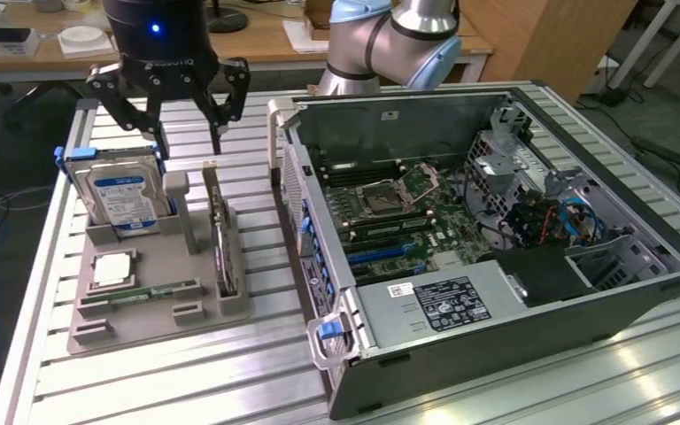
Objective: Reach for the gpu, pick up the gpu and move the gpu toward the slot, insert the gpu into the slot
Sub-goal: 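Pick up the gpu and move the gpu toward the slot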
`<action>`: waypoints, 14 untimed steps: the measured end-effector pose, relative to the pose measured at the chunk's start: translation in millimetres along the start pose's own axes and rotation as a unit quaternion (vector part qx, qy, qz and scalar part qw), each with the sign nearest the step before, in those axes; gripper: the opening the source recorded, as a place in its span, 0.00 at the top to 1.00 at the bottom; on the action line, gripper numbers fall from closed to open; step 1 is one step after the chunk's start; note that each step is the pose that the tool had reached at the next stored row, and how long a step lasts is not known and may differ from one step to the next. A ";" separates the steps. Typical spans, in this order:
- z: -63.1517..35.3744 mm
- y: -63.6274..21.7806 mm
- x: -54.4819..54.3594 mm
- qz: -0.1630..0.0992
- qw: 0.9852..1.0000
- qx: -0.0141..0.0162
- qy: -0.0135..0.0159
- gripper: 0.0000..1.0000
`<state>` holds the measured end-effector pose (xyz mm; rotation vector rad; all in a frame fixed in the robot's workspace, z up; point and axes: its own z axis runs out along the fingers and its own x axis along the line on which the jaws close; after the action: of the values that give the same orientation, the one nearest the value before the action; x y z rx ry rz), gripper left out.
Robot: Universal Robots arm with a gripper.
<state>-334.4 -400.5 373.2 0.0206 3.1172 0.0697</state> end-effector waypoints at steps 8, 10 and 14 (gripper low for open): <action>14.4 -0.7 0.7 0.000 1.000 0.002 0.000 0.41; 18.0 -1.0 0.9 0.000 1.000 0.002 0.000 0.41; 25.1 -2.8 0.9 0.000 1.000 0.002 0.000 0.41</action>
<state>-334.8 -402.1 348.1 0.0204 3.1174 0.0621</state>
